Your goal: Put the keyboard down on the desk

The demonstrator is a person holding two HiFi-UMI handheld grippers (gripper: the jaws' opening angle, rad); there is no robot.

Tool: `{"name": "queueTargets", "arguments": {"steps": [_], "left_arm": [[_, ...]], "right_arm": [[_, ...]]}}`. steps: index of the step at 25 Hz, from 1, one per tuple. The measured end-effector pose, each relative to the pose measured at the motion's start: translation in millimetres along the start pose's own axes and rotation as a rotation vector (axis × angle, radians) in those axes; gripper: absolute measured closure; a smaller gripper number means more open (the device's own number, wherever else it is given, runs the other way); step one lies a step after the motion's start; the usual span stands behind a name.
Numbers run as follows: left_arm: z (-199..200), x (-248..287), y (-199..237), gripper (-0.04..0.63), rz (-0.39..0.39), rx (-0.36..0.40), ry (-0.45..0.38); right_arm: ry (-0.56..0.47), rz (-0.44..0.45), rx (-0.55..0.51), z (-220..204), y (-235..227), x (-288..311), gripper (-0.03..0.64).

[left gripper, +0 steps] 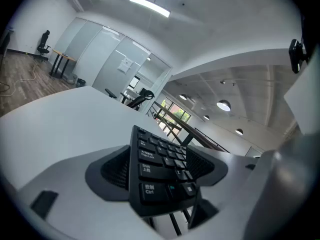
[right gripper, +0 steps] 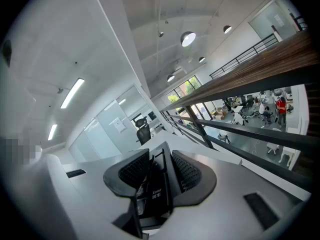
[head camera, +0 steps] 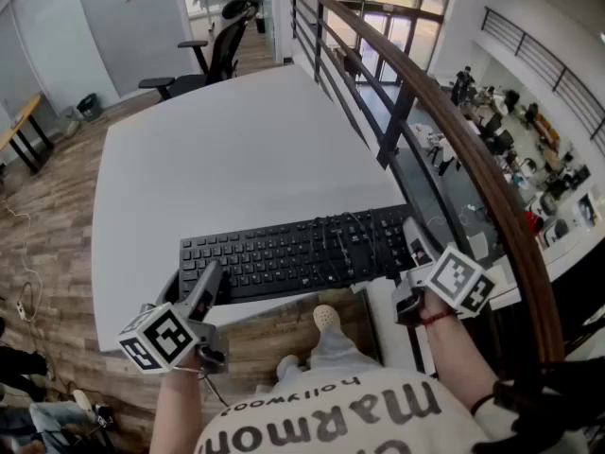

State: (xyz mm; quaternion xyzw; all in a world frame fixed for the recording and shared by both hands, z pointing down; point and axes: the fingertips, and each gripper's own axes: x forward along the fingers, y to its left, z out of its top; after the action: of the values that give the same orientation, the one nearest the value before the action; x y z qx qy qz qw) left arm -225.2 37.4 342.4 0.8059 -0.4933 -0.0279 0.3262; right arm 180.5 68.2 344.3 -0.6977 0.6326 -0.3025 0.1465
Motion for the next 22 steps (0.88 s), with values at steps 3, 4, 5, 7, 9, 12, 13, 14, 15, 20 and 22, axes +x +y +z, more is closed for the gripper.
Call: {"name": "queueTargets", "arguments": {"steps": [3, 4, 5, 7, 9, 12, 13, 14, 15, 20, 22], "left_arm": [[-1.7, -1.2, 0.4, 0.262, 0.011, 0.005, 0.018], [-2.1, -2.2, 0.5, 0.262, 0.012, 0.005, 0.021], [-2.1, -3.5, 0.4, 0.262, 0.012, 0.005, 0.022], [-1.4, -6.3, -0.4, 0.262, 0.009, 0.005, 0.021], [-1.1, -7.0, -0.8, 0.262, 0.010, 0.008, 0.020], [-1.3, -2.3, 0.0, 0.262, -0.004, 0.009, 0.016], [-1.4, -0.1, 0.7, 0.262, -0.012, 0.010, 0.014], [-1.7, 1.6, 1.2, 0.262, -0.016, 0.011, 0.016], [-2.2, 2.6, 1.0, 0.262, -0.013, 0.011, 0.022], [-5.4, 7.5, 2.3, 0.262, -0.003, 0.014, 0.051], [-7.5, 11.5, 2.9, 0.262, -0.001, 0.015, 0.055]], "right_arm": [[-0.005, -0.004, -0.002, -1.9, 0.8, 0.2, 0.460], [-0.005, -0.006, -0.002, -2.6, 1.1, -0.6, 0.460], [-0.005, -0.009, -0.002, -3.2, 1.6, -1.6, 0.460], [-0.005, -0.011, -0.004, -3.7, 2.5, -3.9, 0.460], [-0.003, -0.014, -0.004, -4.4, 1.6, -4.9, 0.460], [0.006, -0.034, -0.001, -6.1, -2.9, -2.8, 0.460], [0.008, -0.045, -0.001, -6.7, -4.6, -2.1, 0.460], [0.010, -0.056, 0.001, -7.4, -6.1, -1.6, 0.460], [0.012, -0.063, 0.002, -8.2, -7.3, -1.4, 0.460], [0.031, -0.083, 0.007, -12.9, -12.1, -2.0, 0.460], [0.040, -0.091, 0.011, -14.6, -15.9, -0.6, 0.460]]}}
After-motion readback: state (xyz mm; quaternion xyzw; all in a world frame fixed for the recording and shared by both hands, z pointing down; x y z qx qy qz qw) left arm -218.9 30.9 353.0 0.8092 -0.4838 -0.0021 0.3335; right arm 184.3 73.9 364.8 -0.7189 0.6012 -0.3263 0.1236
